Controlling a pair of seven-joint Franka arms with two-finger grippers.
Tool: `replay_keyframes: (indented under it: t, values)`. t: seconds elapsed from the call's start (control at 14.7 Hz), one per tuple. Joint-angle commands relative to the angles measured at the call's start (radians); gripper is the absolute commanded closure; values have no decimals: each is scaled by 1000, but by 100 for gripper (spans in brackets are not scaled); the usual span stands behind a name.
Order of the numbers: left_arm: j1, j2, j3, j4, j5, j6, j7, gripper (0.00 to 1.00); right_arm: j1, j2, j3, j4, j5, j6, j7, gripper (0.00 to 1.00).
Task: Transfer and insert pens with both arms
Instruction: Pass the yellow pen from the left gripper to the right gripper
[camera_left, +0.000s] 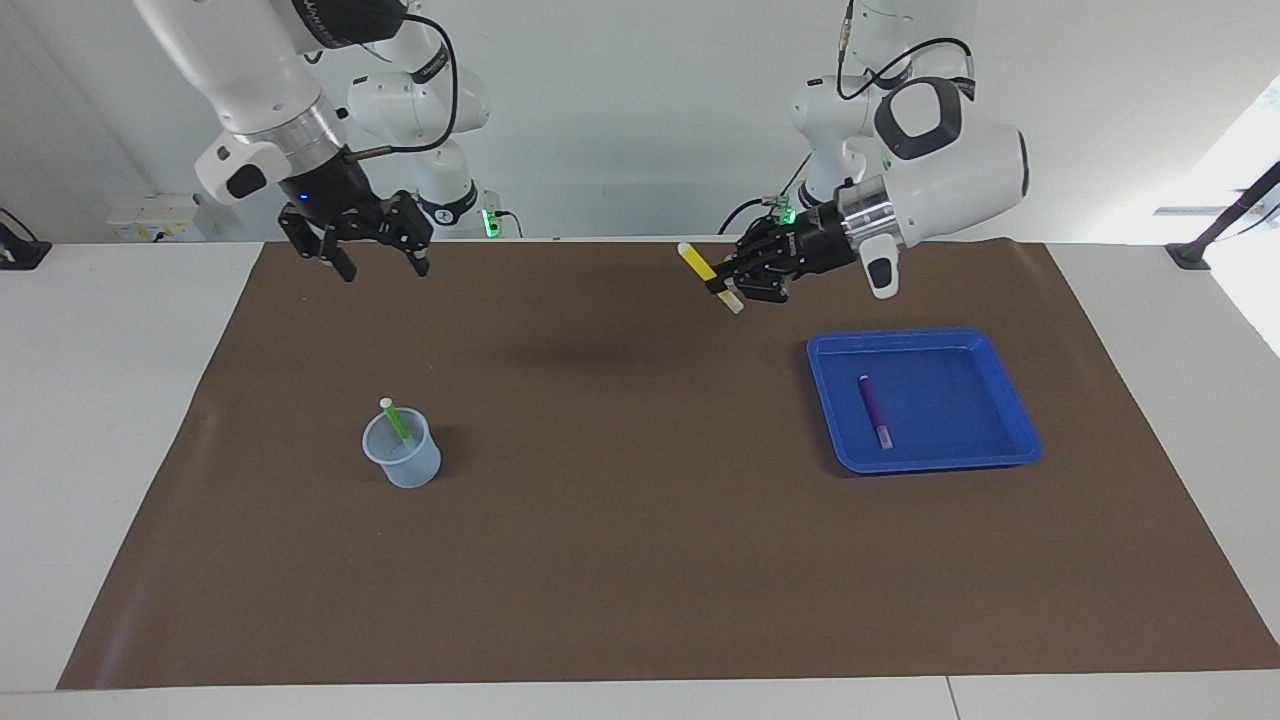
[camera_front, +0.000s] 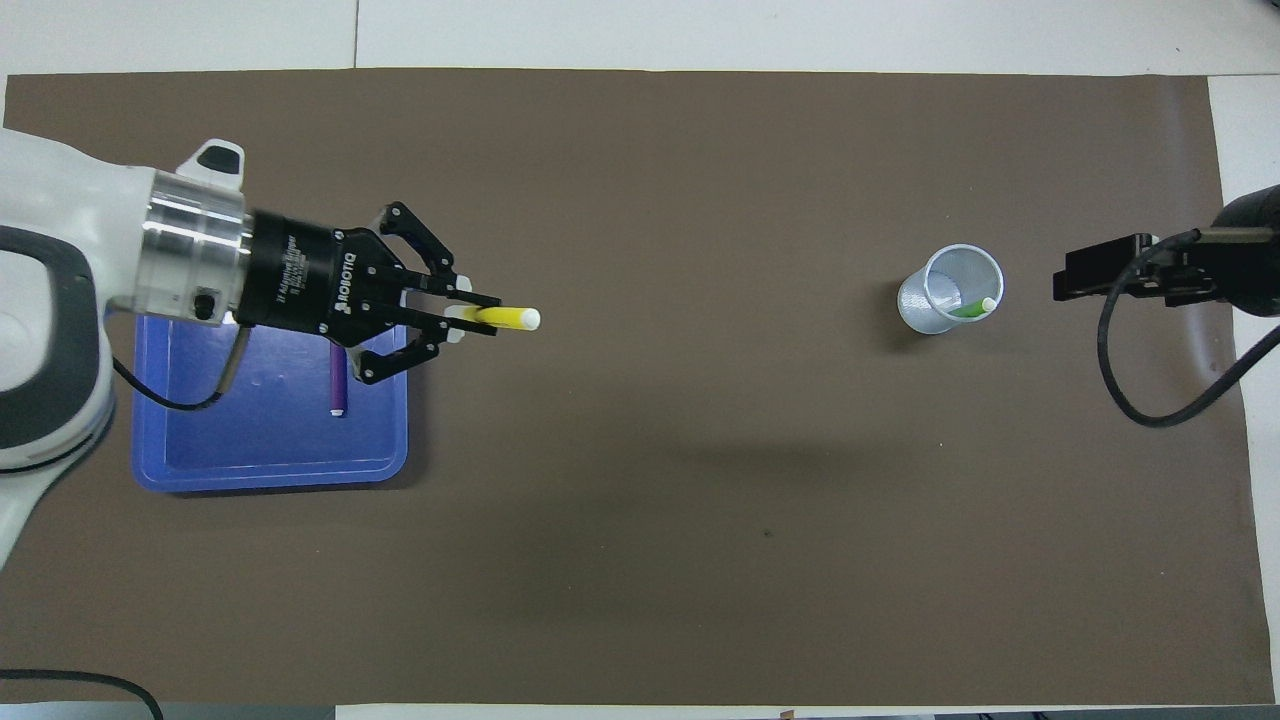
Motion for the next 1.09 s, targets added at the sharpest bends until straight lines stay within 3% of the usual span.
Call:
replay_keyframes:
  t: [0.0, 0.41, 1.02]
  values:
    - [-86, -66, 12, -111, -128, 145, -47, 100, -12, -12, 78, -17, 54, 72, 136, 0]
    - [-261, -31, 14, -140, -334, 396, -41, 100, -11, -13, 230, -47, 100, 199, 342, 0]
    - [-270, -29, 12, -143, -434, 429, 8, 100, -9, -20, 307, -115, 108, 258, 370, 0]
